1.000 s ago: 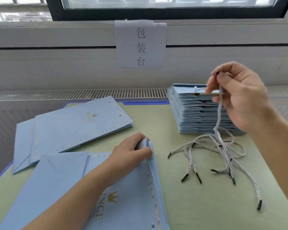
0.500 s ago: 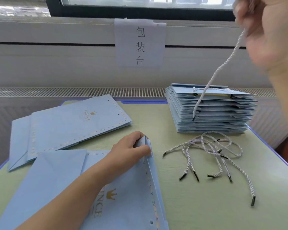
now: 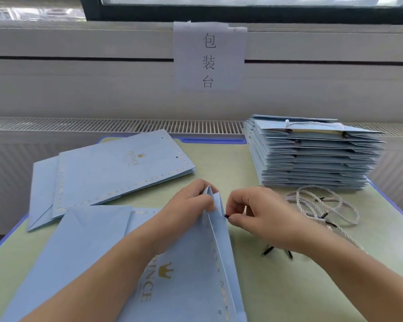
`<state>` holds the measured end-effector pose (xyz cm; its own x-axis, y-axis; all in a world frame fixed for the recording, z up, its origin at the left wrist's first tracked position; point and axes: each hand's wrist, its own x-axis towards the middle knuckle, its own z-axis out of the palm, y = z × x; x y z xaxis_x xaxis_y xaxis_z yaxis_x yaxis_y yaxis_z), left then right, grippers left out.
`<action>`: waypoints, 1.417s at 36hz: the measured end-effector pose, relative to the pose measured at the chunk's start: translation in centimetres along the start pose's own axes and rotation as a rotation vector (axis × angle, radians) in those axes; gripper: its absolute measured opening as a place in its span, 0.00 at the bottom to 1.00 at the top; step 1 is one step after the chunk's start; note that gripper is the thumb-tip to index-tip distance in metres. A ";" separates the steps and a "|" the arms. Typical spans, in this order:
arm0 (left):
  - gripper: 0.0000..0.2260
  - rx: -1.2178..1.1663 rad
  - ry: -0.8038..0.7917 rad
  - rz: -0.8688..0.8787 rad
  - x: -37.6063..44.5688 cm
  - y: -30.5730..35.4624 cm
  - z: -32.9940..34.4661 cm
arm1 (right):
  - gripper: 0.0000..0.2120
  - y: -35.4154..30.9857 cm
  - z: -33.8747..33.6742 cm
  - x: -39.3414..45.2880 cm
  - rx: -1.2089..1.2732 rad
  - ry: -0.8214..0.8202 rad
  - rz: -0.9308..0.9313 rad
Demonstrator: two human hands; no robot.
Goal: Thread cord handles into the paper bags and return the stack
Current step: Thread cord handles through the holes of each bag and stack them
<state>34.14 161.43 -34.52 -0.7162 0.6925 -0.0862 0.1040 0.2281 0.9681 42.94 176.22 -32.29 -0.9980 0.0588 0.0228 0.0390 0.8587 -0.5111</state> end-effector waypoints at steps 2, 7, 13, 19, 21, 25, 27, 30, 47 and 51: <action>0.14 0.003 0.012 0.000 0.0 0.1 0.0 | 0.10 0.2 -0.3 -0.3 -0.045 -0.006 0.022; 0.14 -0.010 0.029 -0.006 -0.1 0.2 0.1 | 0.12 0.0 0.4 -0.7 -0.029 -0.010 0.035; 0.13 -0.035 0.020 0.000 0.1 -0.1 0.0 | 0.18 -0.6 1.8 0.0 0.089 0.050 -0.035; 0.15 0.039 0.041 -0.037 2.0 -0.8 -0.4 | 0.11 -0.8 2.6 -0.2 0.400 0.060 -0.070; 0.16 0.072 0.039 -0.054 2.5 -1.2 -0.8 | 0.09 -0.9 2.9 -0.4 0.509 0.059 -0.063; 0.16 0.066 0.044 -0.041 2.0 -1.1 -0.8 | 0.04 -1.0 3.4 -0.7 0.749 0.043 0.003; 0.16 0.020 0.049 -0.052 1.1 -0.4 -0.3 | 0.07 -1.0 3.4 -0.9 0.883 0.032 0.066; 0.16 -0.025 0.031 -0.035 -0.2 0.3 0.0 | 0.09 -1.2 2.8 -1.2 1.009 0.021 0.123; 0.17 0.022 0.076 -0.062 -0.6 1.0 0.3 | 0.16 -1.8 3.5 -1.7 0.434 0.119 -0.007; 0.17 0.017 0.071 -0.064 -0.7 1.0 0.1 | 0.16 -2.0 3.8 -1.2 0.515 0.183 -0.010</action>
<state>34.79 161.27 -33.54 -0.7687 0.6262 -0.1302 0.0682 0.2825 0.9568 43.92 172.53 -34.52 -0.9715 0.1791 0.1550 -0.0452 0.5020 -0.8637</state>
